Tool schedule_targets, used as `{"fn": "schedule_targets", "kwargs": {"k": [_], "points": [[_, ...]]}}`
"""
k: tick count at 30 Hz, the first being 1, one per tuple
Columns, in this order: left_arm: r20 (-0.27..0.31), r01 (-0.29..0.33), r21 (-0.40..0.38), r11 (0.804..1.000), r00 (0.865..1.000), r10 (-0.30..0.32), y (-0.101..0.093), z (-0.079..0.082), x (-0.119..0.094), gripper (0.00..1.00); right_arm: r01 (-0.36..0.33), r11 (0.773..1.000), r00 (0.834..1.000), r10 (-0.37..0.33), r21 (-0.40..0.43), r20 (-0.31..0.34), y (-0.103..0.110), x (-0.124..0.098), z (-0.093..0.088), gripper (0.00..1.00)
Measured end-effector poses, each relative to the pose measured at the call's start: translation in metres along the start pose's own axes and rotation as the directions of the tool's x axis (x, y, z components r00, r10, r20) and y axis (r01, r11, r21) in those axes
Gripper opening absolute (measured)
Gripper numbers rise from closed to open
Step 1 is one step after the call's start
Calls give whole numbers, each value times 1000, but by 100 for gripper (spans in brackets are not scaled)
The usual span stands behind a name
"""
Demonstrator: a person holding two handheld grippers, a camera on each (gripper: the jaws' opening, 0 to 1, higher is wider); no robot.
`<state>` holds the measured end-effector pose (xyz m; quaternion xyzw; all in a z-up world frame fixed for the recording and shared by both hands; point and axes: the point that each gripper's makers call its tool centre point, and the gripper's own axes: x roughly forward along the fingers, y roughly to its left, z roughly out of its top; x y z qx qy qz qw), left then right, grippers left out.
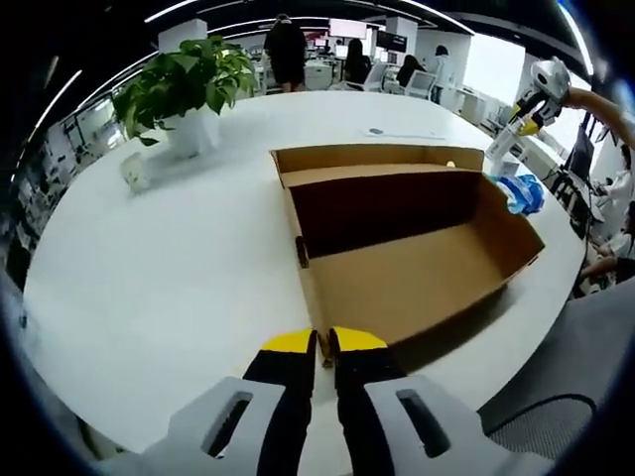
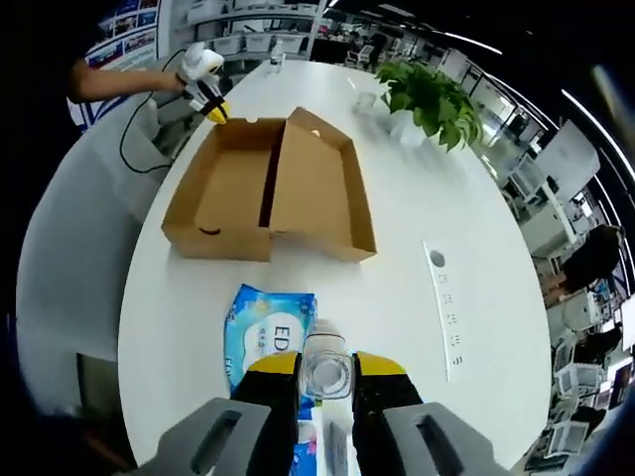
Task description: Operate the shoe box by opening the lid, removing the specified soft item, and placing it in the target area until the item is outside and the box remains undamaged.
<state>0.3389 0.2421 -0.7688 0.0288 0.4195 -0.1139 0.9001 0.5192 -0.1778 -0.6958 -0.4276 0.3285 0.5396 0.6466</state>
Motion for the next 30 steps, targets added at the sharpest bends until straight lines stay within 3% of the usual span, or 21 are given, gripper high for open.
{"fn": "schedule_targets", "kwargs": {"k": [6,20,30], "points": [[-3,-14,-22,1000,1000,14,1,-1,0,3,-20,1000,999,19,-16,-47,-6,11,-9,15],[-6,-13,-54,998,1000,13,1,-1,-1,3,-59,998,992,55,-30,-112,-13,35,-11,15],[-11,-14,-59,998,1000,14,1,-1,0,3,-80,997,981,76,-15,-180,-25,50,-27,16]]}}
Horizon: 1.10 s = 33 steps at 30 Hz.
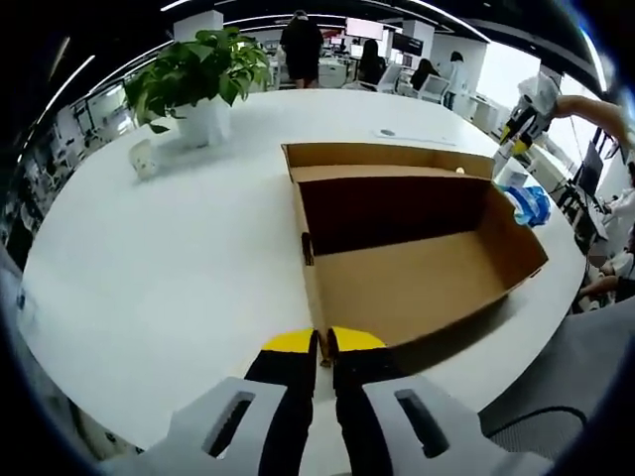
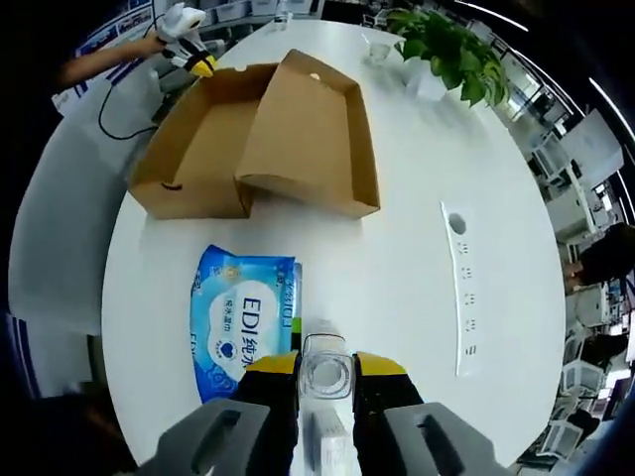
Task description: Operate the shoe box by opening the lid, removing the specified soft item, and placing it in the target area until the item is outside and the box remains undamaged.
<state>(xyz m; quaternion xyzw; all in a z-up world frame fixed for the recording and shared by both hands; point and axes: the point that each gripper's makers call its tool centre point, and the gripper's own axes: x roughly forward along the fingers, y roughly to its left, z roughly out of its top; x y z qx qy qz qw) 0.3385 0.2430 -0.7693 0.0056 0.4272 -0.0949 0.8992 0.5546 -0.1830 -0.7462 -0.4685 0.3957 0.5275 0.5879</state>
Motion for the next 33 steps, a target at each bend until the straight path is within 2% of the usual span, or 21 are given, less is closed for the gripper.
{"fn": "schedule_targets", "kwargs": {"k": [13,21,33], "points": [[1,1,-10,1000,1000,-1,0,0,1,3,-42,998,996,39,-39,-80,3,16,-13,16],[1,1,-18,1000,1000,-1,1,0,2,3,-31,999,997,28,-37,-67,-4,17,-10,16],[2,3,-26,1000,1000,-3,1,-1,1,3,-32,998,998,28,-60,-64,-1,18,-8,19]]}}
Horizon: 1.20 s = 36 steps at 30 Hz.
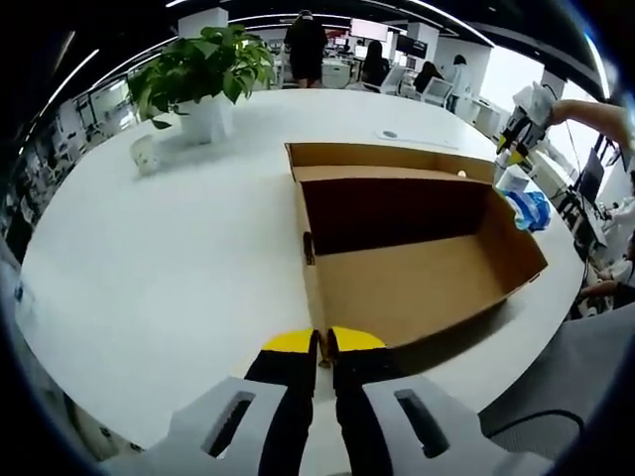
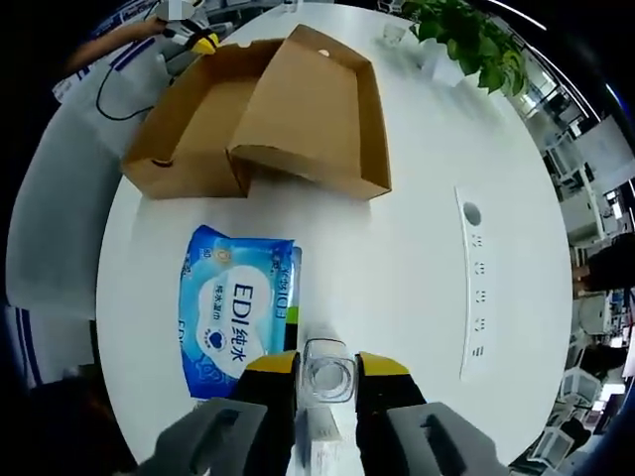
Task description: Operate the shoe box by opening the lid, removing the specified soft item, and placing it in the target area until the item is outside and the box remains undamaged.
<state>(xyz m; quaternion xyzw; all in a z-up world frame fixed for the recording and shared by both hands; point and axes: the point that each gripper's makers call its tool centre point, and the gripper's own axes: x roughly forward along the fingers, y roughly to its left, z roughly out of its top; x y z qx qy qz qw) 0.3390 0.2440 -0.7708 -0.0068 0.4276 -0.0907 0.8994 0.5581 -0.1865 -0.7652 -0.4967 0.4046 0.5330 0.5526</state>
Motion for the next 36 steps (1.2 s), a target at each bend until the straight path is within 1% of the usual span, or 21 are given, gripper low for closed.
{"fn": "schedule_targets", "kwargs": {"k": [3,5,9,12,18,21,28,29,30,36], "points": [[1,-1,-1,1000,1000,1,0,0,0,3,-1,1000,1000,1,-22,5,0,0,2,19],[0,-1,0,1000,1000,1,0,0,0,3,-2,1000,1000,2,-5,6,-1,0,2,19],[-1,0,-1,1000,1000,0,0,0,0,3,8,1000,1000,-8,0,10,-5,0,2,20],[-2,2,-4,1000,1000,-2,0,0,0,3,13,1000,1000,-13,18,11,-5,0,2,22],[-2,1,-5,1000,1000,-1,1,0,0,3,14,1000,1000,-14,28,11,-5,-1,1,23],[-4,1,-5,1000,1000,-1,0,0,0,3,18,999,1000,-18,41,17,-6,-2,2,25],[-8,-3,-12,1000,1000,2,1,0,0,3,23,992,998,-31,122,62,-10,-6,13,29],[-9,-3,-12,1000,1000,3,1,0,0,3,27,990,997,-37,136,70,-11,-6,15,29],[-10,-4,-10,1000,1000,4,1,0,0,2,33,985,995,-47,167,83,-13,-7,19,29],[-11,-1,-21,1000,1000,1,1,0,0,2,40,972,991,-68,233,117,-19,-8,34,28]]}}
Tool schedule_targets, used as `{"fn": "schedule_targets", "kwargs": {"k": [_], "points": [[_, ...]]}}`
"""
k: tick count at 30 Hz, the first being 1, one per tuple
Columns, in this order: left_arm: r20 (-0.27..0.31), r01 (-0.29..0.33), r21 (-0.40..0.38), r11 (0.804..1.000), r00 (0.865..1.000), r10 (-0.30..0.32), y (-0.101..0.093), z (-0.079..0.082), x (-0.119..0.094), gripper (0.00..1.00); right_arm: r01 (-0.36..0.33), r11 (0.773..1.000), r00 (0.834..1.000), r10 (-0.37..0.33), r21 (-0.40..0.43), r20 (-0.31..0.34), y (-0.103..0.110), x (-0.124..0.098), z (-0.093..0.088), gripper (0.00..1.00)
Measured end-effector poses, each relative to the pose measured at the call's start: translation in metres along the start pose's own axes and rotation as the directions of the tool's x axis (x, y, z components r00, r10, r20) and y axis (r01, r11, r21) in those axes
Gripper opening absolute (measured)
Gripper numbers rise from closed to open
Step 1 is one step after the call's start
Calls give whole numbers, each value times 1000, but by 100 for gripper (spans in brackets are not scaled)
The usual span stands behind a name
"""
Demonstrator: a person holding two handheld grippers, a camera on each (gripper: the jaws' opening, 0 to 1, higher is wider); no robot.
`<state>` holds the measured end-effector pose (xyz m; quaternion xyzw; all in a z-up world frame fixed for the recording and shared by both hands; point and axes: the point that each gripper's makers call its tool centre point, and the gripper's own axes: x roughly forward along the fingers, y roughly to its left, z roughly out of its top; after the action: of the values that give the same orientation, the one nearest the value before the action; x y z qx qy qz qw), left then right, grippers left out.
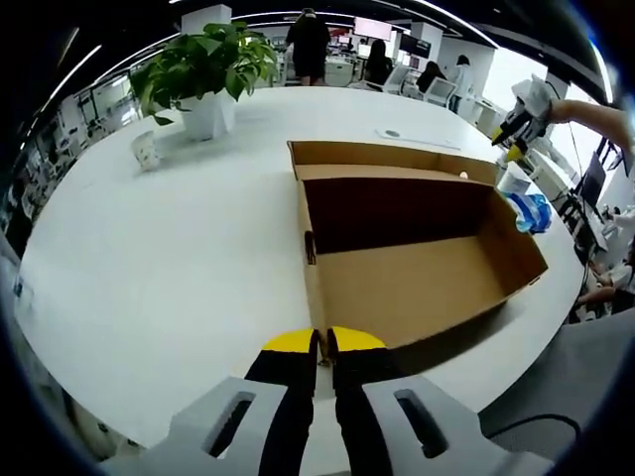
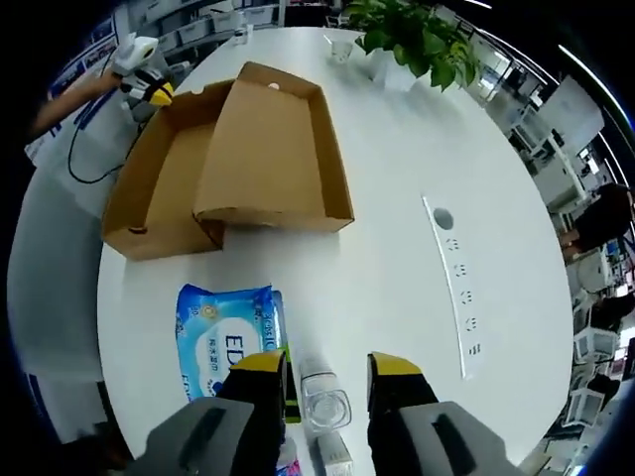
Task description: Operate the shoe box by opening the lid, removing the specified soft item, and placing it in the target area until the item is outside and the box remains undamaged.
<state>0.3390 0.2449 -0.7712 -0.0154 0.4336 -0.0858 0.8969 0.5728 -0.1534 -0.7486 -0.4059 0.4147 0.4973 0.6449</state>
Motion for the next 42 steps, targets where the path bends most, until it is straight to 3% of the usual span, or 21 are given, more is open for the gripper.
{"fn": "schedule_targets", "kwargs": {"k": [15,24,26,31,33,38,42], "points": [[-5,5,-3,1000,1000,-5,0,0,0,2,8,987,995,-24,159,95,6,11,50,27],[-3,11,-18,1000,1000,-11,0,0,0,2,4,946,987,-56,325,151,6,18,72,22],[-1,12,-20,1000,1000,-12,0,0,0,2,-4,927,985,-61,376,163,4,22,76,21],[1,14,-22,1000,1000,-14,0,0,0,2,-39,851,983,-61,524,172,9,34,83,20],[0,14,-21,1000,1000,-14,0,0,0,2,-39,840,984,-64,541,169,18,33,85,19],[1,19,-21,1000,1000,-19,-1,0,0,2,-46,796,984,-67,604,162,13,44,86,19],[-2,19,-20,1000,1000,-19,0,0,1,2,-41,745,984,-84,665,156,5,53,86,18]]}}
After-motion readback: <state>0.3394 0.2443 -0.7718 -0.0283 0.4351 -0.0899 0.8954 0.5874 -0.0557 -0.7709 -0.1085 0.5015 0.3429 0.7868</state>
